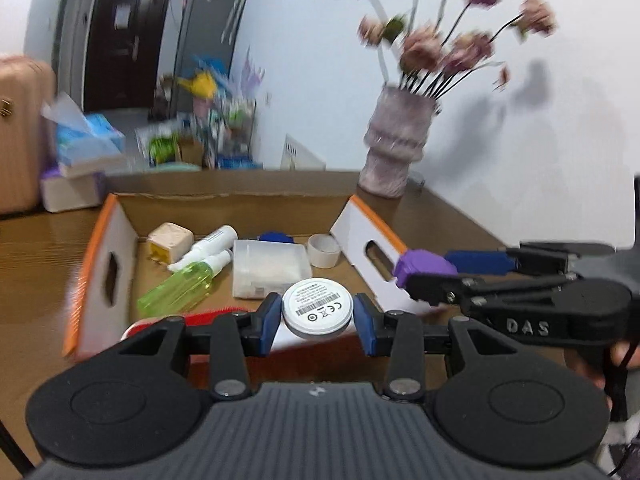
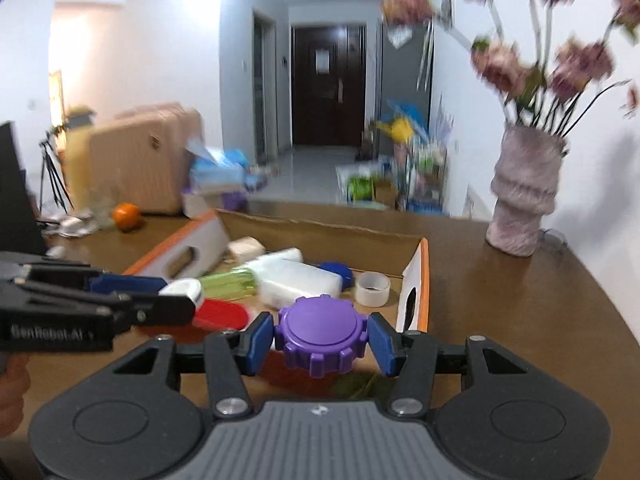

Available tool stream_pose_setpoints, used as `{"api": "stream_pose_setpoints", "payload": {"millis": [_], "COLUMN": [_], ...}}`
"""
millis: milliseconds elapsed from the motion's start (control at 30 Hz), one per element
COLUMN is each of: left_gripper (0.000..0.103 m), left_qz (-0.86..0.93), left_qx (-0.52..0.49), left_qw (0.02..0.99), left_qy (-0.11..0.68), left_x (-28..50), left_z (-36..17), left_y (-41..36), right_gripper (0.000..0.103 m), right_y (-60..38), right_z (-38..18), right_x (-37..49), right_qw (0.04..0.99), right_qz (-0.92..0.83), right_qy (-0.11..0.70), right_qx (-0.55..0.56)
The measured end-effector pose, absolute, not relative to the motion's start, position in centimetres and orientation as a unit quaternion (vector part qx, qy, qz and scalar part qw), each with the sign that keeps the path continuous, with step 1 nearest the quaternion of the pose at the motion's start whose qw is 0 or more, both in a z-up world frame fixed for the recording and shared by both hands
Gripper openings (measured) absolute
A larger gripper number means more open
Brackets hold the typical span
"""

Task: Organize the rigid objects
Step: 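Lower both caps into the box and open both grippers, then withdraw both tools from the box back over the table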

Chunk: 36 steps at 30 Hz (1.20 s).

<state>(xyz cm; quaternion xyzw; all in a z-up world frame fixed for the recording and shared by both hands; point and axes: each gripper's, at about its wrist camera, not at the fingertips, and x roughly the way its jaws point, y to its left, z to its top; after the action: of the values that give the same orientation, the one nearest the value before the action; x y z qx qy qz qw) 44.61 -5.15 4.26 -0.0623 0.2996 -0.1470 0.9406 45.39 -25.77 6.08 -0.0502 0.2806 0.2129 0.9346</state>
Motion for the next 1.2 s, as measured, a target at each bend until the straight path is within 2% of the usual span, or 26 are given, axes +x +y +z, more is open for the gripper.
{"api": "stream_pose_setpoints", "payload": {"millis": [133, 333, 367, 400, 433, 667, 833, 900, 967, 1033, 1167, 1200], "left_gripper": [0.040, 0.040, 0.042, 0.047, 0.051, 0.061, 0.075, 0.078, 0.083, 0.087, 0.095, 0.098], "left_qz": [-0.155, -0.155, -0.157, -0.157, -0.156, -0.133, -0.094, -0.082, -0.078, -0.068, -0.054, -0.047], "left_qx": [-0.052, -0.047, -0.047, -0.048, -0.047, -0.052, -0.034, -0.032, -0.027, -0.020, -0.004, 0.004], "left_qw": [0.929, 0.921, 0.920, 0.921, 0.923, 0.936, 0.952, 0.956, 0.961, 0.966, 0.971, 0.974], "left_qy": [0.332, 0.354, 0.355, 0.353, 0.348, 0.320, 0.289, 0.279, 0.265, 0.249, 0.231, 0.222], "left_x": [50.4, 53.7, 53.9, 53.9, 53.9, 52.5, 50.2, 49.1, 47.4, 45.6, 42.7, 42.0], "left_z": [1.8, -1.2, -1.4, -1.6, -1.6, 1.4, 5.5, 6.9, 8.5, 9.6, 10.8, 10.8], "left_y": [-6.1, -5.9, -5.8, -5.7, -5.5, -3.8, -2.2, -1.6, -1.0, -0.8, -0.7, -0.8], "right_gripper": [0.051, 0.052, 0.054, 0.061, 0.065, 0.065, 0.065, 0.066, 0.069, 0.077, 0.080, 0.085], "right_y": [-23.9, -21.7, -21.4, -21.2, -21.1, -21.3, -22.7, -23.2, -23.5, -23.6, -23.7, -23.7], "right_z": [4.3, 0.5, 0.2, -0.1, -0.2, 2.2, 6.3, 7.7, 8.8, 9.5, 10.1, 10.0], "right_x": [53.2, 60.2, 60.5, 60.6, 60.6, 59.5, 57.5, 56.3, 54.9, 53.5, 50.6, 49.8], "right_qw": [0.920, 0.900, 0.899, 0.898, 0.900, 0.914, 0.928, 0.931, 0.932, 0.935, 0.942, 0.944], "right_qz": [0.183, 0.141, 0.144, 0.149, 0.152, 0.151, 0.144, 0.146, 0.148, 0.148, 0.149, 0.146], "right_qy": [0.333, 0.386, 0.386, 0.383, 0.379, 0.346, 0.320, 0.314, 0.308, 0.301, 0.282, 0.276], "right_qx": [-0.099, -0.148, -0.152, -0.154, -0.155, -0.147, -0.128, -0.120, -0.117, -0.113, -0.109, -0.112]}}
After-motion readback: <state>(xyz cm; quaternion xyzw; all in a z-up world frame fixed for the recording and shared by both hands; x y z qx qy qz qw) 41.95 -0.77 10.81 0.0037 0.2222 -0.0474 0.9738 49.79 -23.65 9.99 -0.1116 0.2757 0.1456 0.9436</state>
